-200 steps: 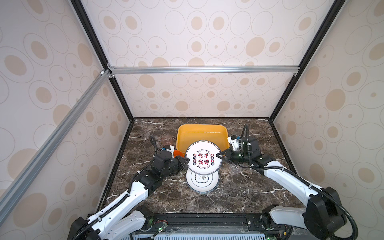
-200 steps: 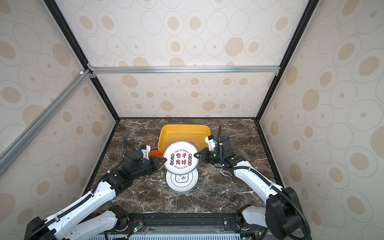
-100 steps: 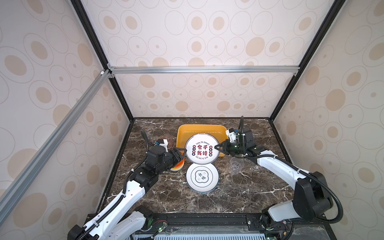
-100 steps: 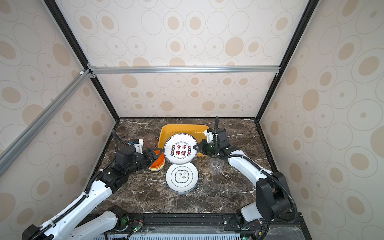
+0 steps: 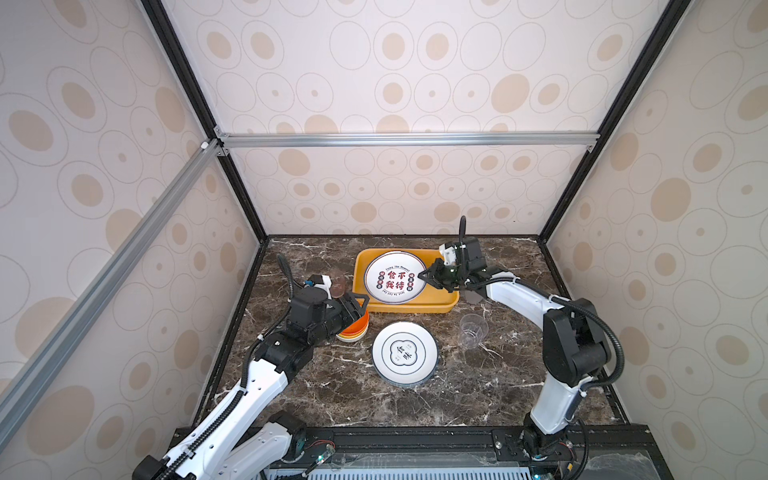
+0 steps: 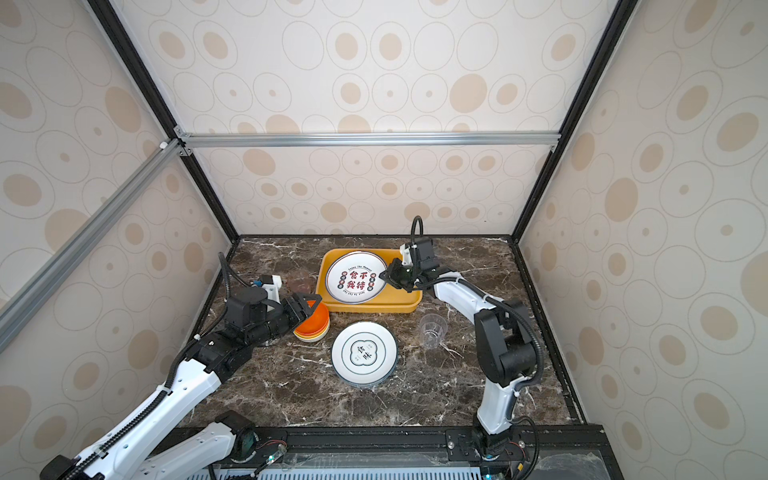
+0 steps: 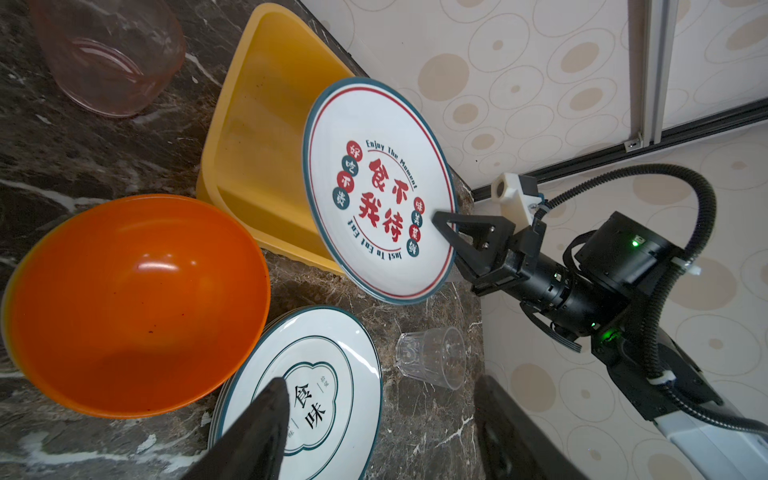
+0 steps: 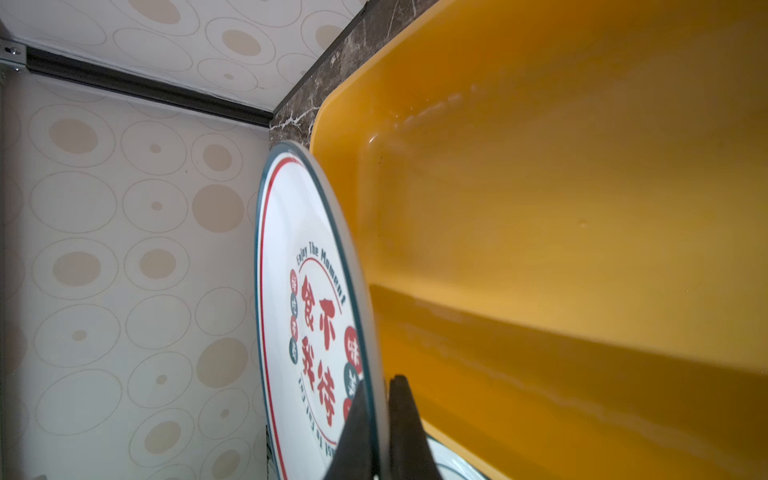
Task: Place the mixed dishes into the plastic bin
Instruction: 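Carry the plate into the yellow bin with the right gripper while the left gripper releases, then lower the printed plate flat into the yellow bin with the right gripper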
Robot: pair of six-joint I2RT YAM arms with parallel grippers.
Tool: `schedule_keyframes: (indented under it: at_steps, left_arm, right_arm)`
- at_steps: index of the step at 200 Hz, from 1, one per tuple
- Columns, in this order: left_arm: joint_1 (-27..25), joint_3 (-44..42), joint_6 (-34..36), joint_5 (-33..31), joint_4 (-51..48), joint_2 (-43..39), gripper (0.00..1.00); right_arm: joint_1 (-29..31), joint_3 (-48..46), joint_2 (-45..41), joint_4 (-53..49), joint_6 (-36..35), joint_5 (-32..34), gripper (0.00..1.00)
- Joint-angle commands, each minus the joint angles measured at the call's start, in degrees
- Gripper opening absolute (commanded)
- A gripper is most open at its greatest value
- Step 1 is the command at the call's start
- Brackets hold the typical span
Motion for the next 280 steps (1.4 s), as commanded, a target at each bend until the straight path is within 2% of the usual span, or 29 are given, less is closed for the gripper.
schedule_keyframes:
  at_steps: [1, 96, 280]
  left_arm:
    - [0.74, 1.45, 1.43, -0.5, -1.42, -0.28, 0.7]
    - [1.83, -0.43, 0.94, -0.01, -1.71, -0.01, 0.7]
    - [3.24, -2.33, 0.59, 1.86, -0.24, 1.25, 0.7]
  right_arm:
    - [-0.45, 4.77, 3.56, 0.86, 2.0, 0.43, 0.01]
    - [-0.45, 15.12, 16.44, -0.2, 2.22, 2.58, 0.01]
    - [0.4, 20.69, 24.13, 0.12, 2.15, 1.66, 0.02]
